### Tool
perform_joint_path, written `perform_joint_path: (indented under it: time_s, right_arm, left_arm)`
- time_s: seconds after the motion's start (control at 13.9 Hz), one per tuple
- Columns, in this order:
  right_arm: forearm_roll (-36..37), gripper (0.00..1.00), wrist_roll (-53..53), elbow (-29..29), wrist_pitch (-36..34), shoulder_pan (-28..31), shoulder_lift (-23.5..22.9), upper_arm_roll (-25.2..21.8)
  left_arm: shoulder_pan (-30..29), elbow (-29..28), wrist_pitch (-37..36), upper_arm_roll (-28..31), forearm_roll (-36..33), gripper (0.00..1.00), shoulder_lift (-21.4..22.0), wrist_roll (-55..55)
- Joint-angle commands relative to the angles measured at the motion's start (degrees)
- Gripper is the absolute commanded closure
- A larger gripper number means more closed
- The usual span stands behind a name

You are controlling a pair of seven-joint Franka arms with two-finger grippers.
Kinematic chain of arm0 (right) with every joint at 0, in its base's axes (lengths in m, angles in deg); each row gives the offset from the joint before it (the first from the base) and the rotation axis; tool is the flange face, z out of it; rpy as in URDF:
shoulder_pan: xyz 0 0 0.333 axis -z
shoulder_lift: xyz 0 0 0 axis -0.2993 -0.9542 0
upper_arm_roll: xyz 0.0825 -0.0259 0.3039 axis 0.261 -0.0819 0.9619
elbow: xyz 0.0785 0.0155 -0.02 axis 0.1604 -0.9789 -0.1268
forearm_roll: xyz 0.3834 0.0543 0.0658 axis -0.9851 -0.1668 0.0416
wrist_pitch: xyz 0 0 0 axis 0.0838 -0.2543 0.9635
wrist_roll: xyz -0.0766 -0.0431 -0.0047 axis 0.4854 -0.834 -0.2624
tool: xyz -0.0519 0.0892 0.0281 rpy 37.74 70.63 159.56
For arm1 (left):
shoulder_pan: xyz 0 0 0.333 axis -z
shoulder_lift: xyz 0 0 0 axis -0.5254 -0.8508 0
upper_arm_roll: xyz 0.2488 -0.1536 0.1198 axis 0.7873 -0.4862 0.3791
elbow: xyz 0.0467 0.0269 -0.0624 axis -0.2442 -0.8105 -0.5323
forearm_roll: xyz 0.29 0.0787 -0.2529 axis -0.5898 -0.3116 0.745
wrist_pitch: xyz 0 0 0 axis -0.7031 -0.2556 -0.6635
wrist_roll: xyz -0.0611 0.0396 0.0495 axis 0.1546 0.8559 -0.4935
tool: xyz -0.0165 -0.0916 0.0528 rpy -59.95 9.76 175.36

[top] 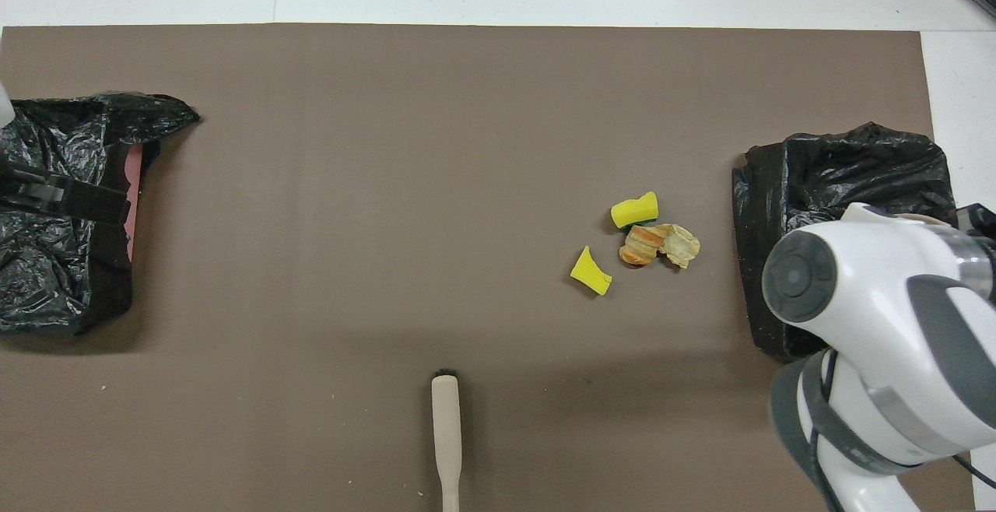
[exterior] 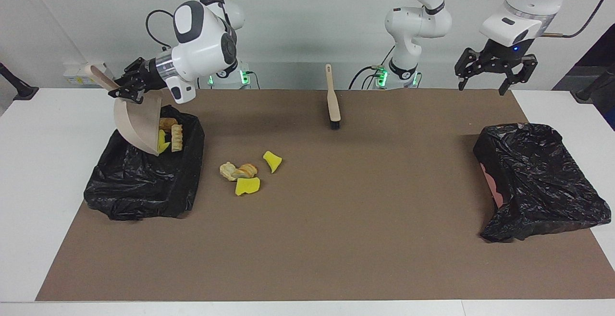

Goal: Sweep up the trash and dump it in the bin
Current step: 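Tip the dustpan over the trash bag with the right gripper, then bring the empty dustpan back to the table center and release it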

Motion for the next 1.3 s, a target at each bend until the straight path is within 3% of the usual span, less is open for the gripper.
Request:
perform_joint_path:
  time_s: [0.0, 0.22, 0.36, 0.51, 0.72, 1.01, 1.23]
  right_arm:
    - [-7.7, 1.00, 6.4, 8.2, -2.4, 1.2, 1.3, -0.8]
    - [-16.4, 1.00, 4.3, 14.5, -6.4, 1.4, 1.2, -0.2]
    - [-24.1, 1.00, -4.4, 16.0, -8.1, 1.1, 1.2, 0.1]
    - [-34.7, 1.00, -17.6, 15.9, -8.4, 0.7, 1.4, 0.2]
    - [-44.6, 1.00, -39.5, 15.2, -7.4, 0.1, 1.2, 2.4]
    - [-55.0, 1.00, -67.1, 15.4, -0.8, 0.1, -4.4, 8.7]
    - [-58.8, 1.00, -82.3, 16.2, 6.0, -3.4, -9.7, 10.3]
  left_arm:
    - [-0.5, 1.3, -1.4, -0.3, -0.6, 0.00, -0.3, -0.4]
    - [-1.1, 1.3, -1.4, -0.4, -0.6, 0.00, -0.3, -0.4]
    - [-1.4, 1.3, -1.4, -0.4, -0.6, 0.00, -0.3, -0.4]
    - [-2.2, 0.6, -3.2, -0.4, -0.6, 0.00, 0.5, -0.1]
    - [-2.8, 0.6, -3.3, 0.0, 1.9, 0.00, 0.0, -0.2]
    - [-2.8, 0.5, -3.0, 0.5, 2.0, 0.00, 0.4, -0.3]
    - [-2.8, 0.5, -3.2, 0.5, 1.9, 0.00, 0.5, -0.3]
